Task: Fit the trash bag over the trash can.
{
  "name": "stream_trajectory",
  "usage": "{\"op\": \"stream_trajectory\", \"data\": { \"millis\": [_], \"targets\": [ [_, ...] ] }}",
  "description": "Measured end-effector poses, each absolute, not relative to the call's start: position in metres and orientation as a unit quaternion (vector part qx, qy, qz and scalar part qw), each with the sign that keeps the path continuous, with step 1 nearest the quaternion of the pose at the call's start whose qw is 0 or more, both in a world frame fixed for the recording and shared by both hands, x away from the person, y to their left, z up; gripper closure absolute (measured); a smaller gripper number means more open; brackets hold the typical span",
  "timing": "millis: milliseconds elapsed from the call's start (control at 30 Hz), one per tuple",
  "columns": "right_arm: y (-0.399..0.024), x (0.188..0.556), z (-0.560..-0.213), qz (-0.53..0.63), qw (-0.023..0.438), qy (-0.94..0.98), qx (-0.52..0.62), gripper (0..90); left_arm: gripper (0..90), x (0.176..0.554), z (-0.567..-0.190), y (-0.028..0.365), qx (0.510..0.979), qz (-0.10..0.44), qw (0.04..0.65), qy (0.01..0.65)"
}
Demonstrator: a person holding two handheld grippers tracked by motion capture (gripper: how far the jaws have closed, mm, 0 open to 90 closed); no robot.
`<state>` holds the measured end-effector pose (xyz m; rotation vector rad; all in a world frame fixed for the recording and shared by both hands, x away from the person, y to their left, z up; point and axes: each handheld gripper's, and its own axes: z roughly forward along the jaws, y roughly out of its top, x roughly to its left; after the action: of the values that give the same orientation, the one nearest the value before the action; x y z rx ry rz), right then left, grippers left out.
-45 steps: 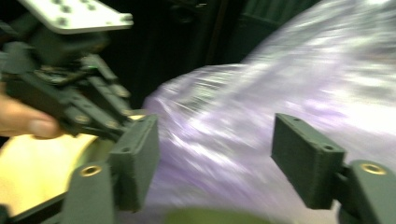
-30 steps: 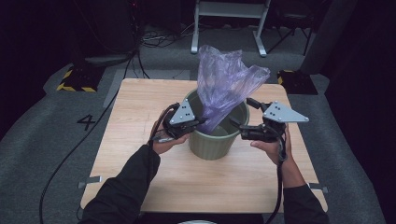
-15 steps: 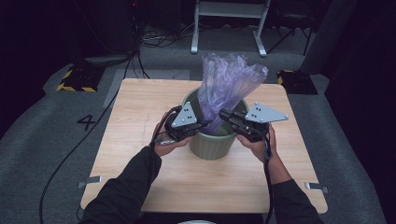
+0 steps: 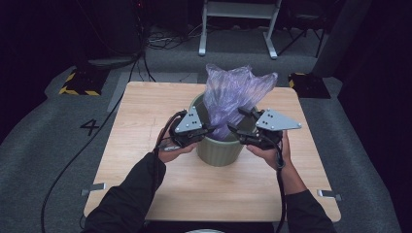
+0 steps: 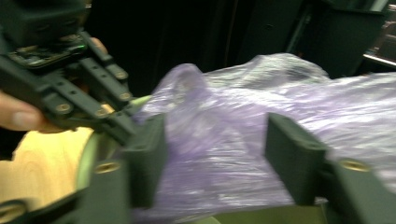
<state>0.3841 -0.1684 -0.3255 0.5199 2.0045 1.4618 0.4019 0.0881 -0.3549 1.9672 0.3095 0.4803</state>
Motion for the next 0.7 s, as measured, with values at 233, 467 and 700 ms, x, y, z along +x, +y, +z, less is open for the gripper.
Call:
{"op": "stream_trajectory", "data": {
  "millis": [233, 467, 700],
  "targets": [
    [-0.169, 0.402, -0.328, 0.519, 0.29, 0.772, 0.225, 16.5, 89.1, 0.402, -0.355, 0.087, 0.823, 0.195, 0.52, 0.121],
    [-0.155, 0.411, -0.335, 0.51, 0.255, 0.794, 0.209, 51.2, 89.1, 0.401, -0.356, 0.088, 0.82, 0.193, 0.525, 0.121],
    [-0.148, 0.407, -0.337, 0.512, 0.253, 0.802, 0.175, 90.0, 86.8, 0.4, -0.355, 0.093, 0.815, 0.194, 0.532, 0.125]
  ]
}}
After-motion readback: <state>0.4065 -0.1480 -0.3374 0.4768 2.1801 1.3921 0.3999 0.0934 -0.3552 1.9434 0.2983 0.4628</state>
